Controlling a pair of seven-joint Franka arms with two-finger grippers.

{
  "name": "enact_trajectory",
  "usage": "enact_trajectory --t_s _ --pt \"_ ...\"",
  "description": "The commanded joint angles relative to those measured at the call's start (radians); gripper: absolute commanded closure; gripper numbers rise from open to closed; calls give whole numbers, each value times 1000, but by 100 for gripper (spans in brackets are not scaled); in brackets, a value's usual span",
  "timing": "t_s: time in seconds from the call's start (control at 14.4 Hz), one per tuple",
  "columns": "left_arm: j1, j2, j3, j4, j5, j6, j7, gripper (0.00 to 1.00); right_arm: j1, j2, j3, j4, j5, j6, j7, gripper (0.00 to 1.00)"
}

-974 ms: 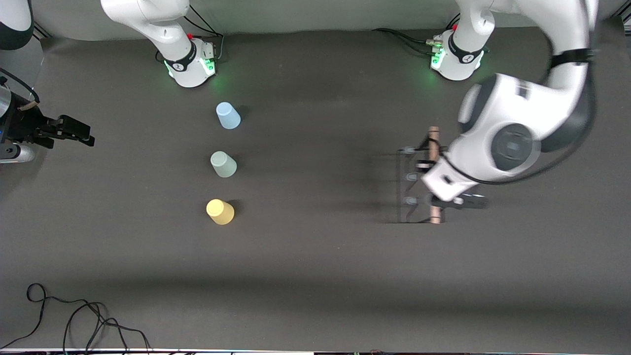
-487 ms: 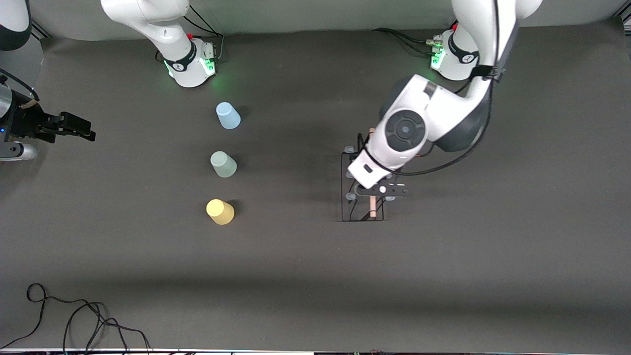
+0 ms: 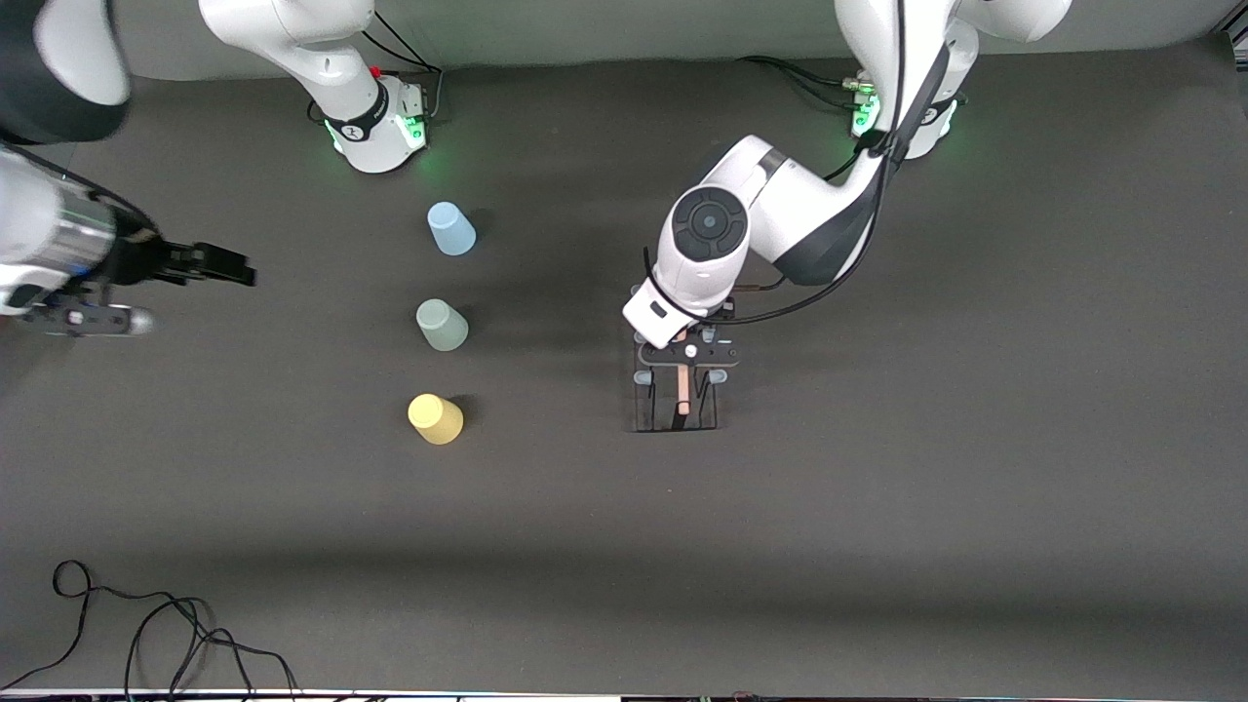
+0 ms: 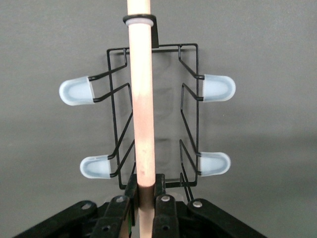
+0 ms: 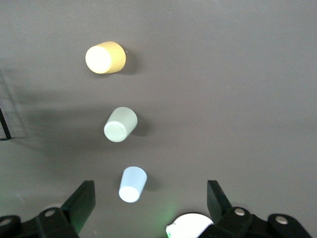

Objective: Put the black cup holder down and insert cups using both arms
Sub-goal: 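Lower the holder and open the left gripper while the right gripper reaches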

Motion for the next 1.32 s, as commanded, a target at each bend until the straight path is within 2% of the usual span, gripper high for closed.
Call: enact_trajectory --t_s 0.0,0.21,0.28,0.35,0.42,0.49,0.63,0.83,1.11,1.25 --pt "-25 17 18 -1 21 50 -27 100 82 -21 -5 -98 11 104 135 0" --pt "-20 18 18 3 4 55 -54 100 171 -18 -5 -202 11 248 258 0" --pt "-20 18 18 5 4 55 -94 86 191 -9 -5 -232 11 285 298 0" --pt "-23 20 18 6 13 56 -133 46 208 -7 -5 -264 11 324 313 0" --pt "-23 20 18 8 20 56 -158 24 217 -9 -5 -299 11 365 315 0" --pt "-22 18 18 8 21 52 -158 21 222 -9 -5 -324 11 393 315 0" --pt "-16 9 20 22 21 23 -158 0 228 -7 -5 -377 11 459 315 0" --pt "12 -18 30 87 4 -72 -152 0 245 2 -5 -454 11 568 316 0" --pt "122 -32 29 273 8 -333 -140 0 278 39 -5 -549 11 726 316 0" --pt "188 -72 29 278 17 -369 -76 0 286 74 -5 -586 11 810 316 0"
